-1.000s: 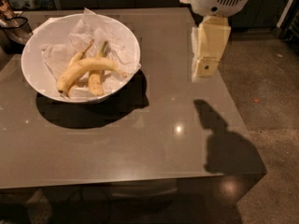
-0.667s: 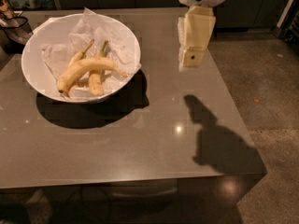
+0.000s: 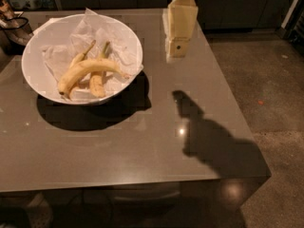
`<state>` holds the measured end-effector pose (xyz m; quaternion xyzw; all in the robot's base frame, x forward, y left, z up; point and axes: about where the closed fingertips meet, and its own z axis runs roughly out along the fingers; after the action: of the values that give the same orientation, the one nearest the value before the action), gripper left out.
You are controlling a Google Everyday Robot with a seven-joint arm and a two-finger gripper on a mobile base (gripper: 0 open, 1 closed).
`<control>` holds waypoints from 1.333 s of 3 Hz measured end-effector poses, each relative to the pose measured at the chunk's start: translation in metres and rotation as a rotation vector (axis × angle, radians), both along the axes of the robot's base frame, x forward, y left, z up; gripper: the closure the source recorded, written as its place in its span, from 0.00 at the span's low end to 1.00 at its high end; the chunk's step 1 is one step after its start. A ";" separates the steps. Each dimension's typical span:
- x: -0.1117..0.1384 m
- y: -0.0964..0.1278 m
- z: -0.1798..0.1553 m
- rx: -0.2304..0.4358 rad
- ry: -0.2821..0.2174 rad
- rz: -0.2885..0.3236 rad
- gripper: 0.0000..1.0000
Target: Pick banana from white bowl
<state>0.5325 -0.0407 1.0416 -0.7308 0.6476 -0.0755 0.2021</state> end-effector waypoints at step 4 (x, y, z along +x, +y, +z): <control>0.043 0.088 -0.026 0.087 0.136 0.083 0.17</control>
Offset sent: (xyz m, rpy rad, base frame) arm 0.0258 0.0703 -0.0136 0.0987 0.1377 0.0574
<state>0.5758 0.0471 1.0152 -0.7509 0.6317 0.0109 0.1925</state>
